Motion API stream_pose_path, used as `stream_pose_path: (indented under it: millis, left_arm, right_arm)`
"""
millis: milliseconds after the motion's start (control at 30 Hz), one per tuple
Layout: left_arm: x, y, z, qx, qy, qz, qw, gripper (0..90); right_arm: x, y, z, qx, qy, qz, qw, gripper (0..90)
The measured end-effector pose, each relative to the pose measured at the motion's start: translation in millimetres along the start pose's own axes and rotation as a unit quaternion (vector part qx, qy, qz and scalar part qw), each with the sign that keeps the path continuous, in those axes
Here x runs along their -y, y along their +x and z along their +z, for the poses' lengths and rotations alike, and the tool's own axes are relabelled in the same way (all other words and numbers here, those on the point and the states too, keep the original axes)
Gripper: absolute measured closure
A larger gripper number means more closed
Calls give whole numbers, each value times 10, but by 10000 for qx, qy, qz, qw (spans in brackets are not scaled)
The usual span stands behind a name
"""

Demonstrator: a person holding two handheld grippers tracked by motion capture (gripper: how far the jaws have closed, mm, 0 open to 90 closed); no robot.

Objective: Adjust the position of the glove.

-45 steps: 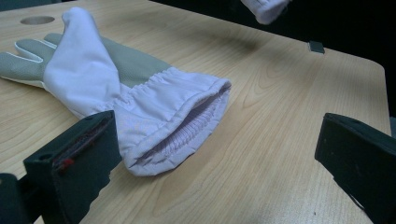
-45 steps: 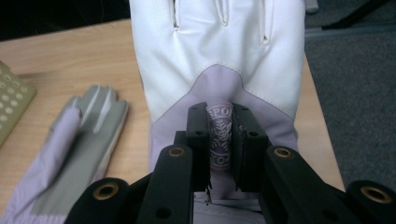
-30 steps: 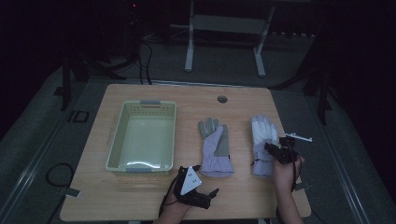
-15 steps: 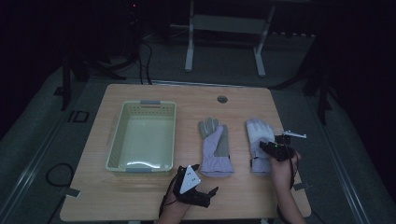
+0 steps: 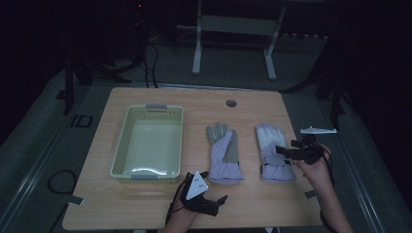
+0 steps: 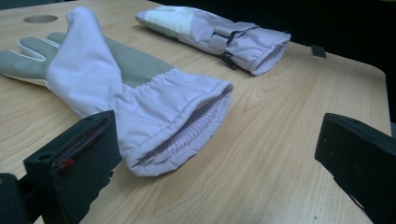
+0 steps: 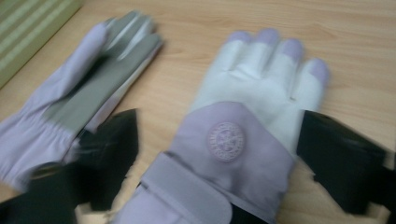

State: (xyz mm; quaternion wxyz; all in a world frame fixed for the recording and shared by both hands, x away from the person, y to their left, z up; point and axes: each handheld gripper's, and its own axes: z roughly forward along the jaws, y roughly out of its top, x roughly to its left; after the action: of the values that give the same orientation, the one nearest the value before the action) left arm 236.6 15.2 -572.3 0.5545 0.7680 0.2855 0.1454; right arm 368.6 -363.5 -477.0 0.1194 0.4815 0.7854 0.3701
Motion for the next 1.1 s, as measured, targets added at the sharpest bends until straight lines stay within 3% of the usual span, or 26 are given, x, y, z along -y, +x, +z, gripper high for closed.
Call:
stream_pose_path:
  millis: [100, 200, 233, 467, 667, 767, 867, 933, 1100]
  left_arm:
    - [1, -8, -1, 4, 5, 31, 10000, 2]
    - [1, -17, -1, -4, 10, 78, 10000, 2]
    - [1, -17, 0, -5, 12, 74, 10000, 2]
    - [1, 21, -3, 69, 15, -91, 9999, 2]
    - [2, 13, -3, 8, 21, -70, 10000, 2]
    - [2, 19, -5, 7, 25, -100, 9999, 2]
    - [1, 11, -2, -14, 28, -68, 10000, 2]
    - [1, 11, -2, -17, 32, -81, 10000, 2]
    - [1, 14, -4, -38, 40, -87, 9999, 2]
  right_arm:
    - [-18, 34, 69, -104, 242, -388, 9989, 150]
    - [-5, -10, 199, 94, 403, -677, 9968, 250]
    - [18, -75, 279, 170, 365, -719, 9966, 323]
    - [202, -248, 536, 138, 588, -483, 9970, 344]
    - [302, -145, 569, 396, 451, -918, 9940, 345]
    - [324, -122, 571, 442, 404, -934, 9938, 351]
    - [363, -147, 559, 250, 273, -851, 9957, 472]
    - [377, -136, 536, 135, 250, -797, 9964, 608]
    - [374, -110, 519, 159, 223, -453, 9986, 707]
